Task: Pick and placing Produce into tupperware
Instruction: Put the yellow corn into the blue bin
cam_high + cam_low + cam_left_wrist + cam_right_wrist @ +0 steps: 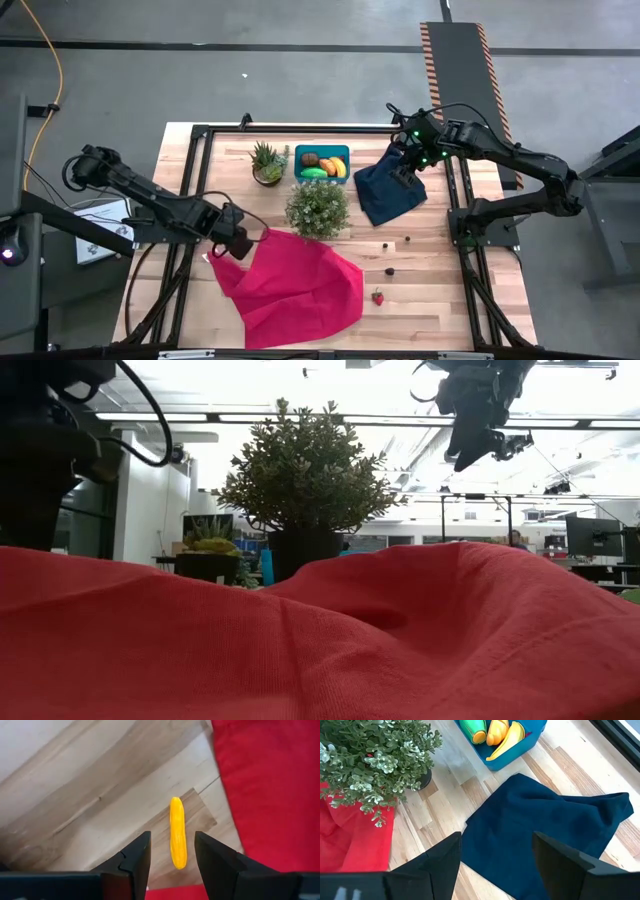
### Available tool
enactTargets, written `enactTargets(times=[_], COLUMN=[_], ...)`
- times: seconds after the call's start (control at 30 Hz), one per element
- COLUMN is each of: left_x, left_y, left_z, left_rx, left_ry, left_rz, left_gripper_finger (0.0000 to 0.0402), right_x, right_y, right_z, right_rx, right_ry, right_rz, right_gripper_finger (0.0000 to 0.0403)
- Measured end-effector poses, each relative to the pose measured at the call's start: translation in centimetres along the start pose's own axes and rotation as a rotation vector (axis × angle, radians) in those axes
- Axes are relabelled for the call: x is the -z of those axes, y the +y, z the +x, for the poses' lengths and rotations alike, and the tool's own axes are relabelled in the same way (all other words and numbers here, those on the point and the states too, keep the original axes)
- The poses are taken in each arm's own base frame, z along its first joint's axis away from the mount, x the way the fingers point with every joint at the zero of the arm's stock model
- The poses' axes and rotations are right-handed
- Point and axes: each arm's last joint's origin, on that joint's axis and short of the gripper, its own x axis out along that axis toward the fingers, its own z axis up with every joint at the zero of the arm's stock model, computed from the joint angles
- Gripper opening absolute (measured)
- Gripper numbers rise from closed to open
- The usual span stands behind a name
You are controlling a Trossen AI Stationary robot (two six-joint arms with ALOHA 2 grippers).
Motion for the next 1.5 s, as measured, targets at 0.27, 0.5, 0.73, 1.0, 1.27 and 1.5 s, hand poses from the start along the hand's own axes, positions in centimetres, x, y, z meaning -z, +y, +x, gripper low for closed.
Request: enactTargets(times=[0.27,0.5,0.73,1.0,1.27,1.5], left_x=[0.1,0.1,0.2,0.2,0.2,0.2], left_y=[-0.9,-1.8,-1.9,-2.0,-2.0,-2.0], left_z=[1.5,2.8,3.7,3.9,3.9,3.9], left_rx=[-0.025,-0.025,-0.076,-0.084,-0.084,-0.084], left_ry=[0.083,0.089,0.12,0.13,0.13,0.13], left_rz=[0.037,0.052,0.044,0.043,0.041,0.035], left_gripper_finger=[0.0142,0.0142,0.0142,0.0142,0.0105,0.0049], right_x=[0.0,0.0,0.0,0.0,0.0,0.0], right_y=[0.0,0.0,0.0,0.0,0.0,0.0], right_z=[0.0,0.0,0.0,0.0,0.0,0.0], right_rx=[0.004,0.005,0.007,0.008,0.008,0.008], right_ry=[-0.001,-0.001,0.002,0.002,0.001,0.0], right_rz=[-0.014,-0.018,-0.017,-0.016,-0.017,-0.018], right_gripper_finger=[0.0232,0.0232,0.0232,0.0232,0.0232,0.0232])
